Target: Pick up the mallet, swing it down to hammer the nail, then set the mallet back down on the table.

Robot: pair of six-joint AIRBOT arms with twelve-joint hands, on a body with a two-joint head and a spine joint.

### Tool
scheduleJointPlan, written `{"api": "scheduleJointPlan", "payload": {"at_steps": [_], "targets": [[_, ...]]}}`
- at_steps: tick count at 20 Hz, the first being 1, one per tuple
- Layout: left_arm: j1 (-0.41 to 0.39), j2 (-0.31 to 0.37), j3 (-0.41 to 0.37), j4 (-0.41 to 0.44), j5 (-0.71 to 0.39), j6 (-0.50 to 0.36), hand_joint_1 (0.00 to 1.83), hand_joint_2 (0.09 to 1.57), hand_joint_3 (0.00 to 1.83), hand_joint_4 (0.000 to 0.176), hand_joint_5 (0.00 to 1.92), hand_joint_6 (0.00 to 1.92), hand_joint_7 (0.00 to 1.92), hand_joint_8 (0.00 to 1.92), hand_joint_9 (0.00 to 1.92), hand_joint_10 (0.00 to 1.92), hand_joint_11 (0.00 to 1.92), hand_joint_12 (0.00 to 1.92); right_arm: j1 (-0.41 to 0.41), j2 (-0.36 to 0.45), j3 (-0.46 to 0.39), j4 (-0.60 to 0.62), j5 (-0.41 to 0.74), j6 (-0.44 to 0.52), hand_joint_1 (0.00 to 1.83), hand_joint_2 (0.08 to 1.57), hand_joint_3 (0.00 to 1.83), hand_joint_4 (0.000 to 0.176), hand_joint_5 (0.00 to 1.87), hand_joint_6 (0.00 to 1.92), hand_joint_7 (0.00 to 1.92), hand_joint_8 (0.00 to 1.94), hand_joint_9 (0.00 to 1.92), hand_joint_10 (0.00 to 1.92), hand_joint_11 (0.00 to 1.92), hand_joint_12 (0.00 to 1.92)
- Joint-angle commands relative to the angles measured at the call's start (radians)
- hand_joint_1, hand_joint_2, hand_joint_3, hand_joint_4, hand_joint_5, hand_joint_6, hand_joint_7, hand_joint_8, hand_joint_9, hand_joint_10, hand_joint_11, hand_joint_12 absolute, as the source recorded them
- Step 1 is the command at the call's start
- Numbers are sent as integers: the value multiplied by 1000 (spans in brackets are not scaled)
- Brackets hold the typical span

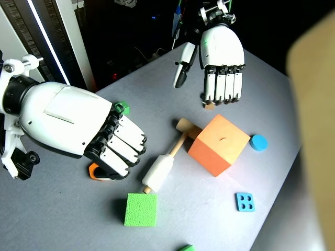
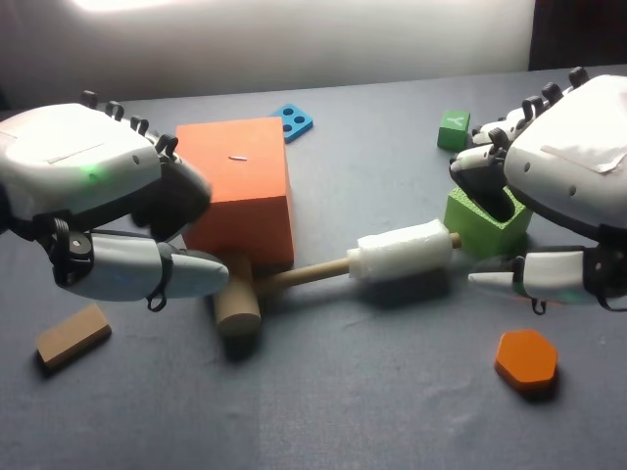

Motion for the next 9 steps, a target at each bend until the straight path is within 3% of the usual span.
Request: {"api": "scheduleJointPlan", "payload": {"at_steps": [1, 2, 3, 6, 7, 9], "targets": [[-13, 5, 4, -10, -112, 0, 542, 1130, 0, 103, 1375, 1894, 1459, 1916, 1442, 1921, 1366, 1921, 8, 2, 2, -38, 77, 3, 535, 1084, 1, 54, 914, 1921, 923, 1941, 966, 1921, 1100, 1921], [-13, 5, 4, -10, -113, 0, 561, 1125, 0, 161, 1378, 1916, 1499, 1920, 1523, 1921, 1464, 1921, 8, 2, 3, -38, 78, 4, 522, 1104, 4, 60, 1035, 1921, 1062, 1941, 1125, 1921, 1256, 1921], [-12, 5, 3, -10, -113, 0, 568, 1127, 0, 173, 1332, 1851, 1475, 1921, 1518, 1921, 1467, 1921, 8, 2, 3, -38, 78, 7, 486, 1086, 2, 0, 1206, 1921, 1244, 1941, 1317, 1921, 1418, 1921], [-13, 7, 4, -10, -113, 0, 761, 1266, 19, 169, 1479, 1920, 1589, 1921, 1620, 1921, 1625, 1921, 9, 2, 3, -38, 79, 10, 326, 1183, 9, 0, 1379, 1921, 1457, 1941, 1516, 1921, 1555, 1921], [-13, 8, 5, -10, -113, 0, 932, 1323, 20, 162, 1554, 1921, 1645, 1921, 1688, 1921, 1725, 1921, 10, 2, 4, -38, 80, 11, 335, 1249, 11, 0, 1387, 1921, 1463, 1941, 1518, 1921, 1545, 1921], [-13, 8, 7, -10, -116, -1, 1069, 1341, 11, 164, 1564, 1921, 1656, 1921, 1710, 1921, 1759, 1921, 10, 2, 6, -38, 81, 15, 426, 1371, 14, 0, 1401, 1921, 1514, 1941, 1556, 1921, 1575, 1921]]}}
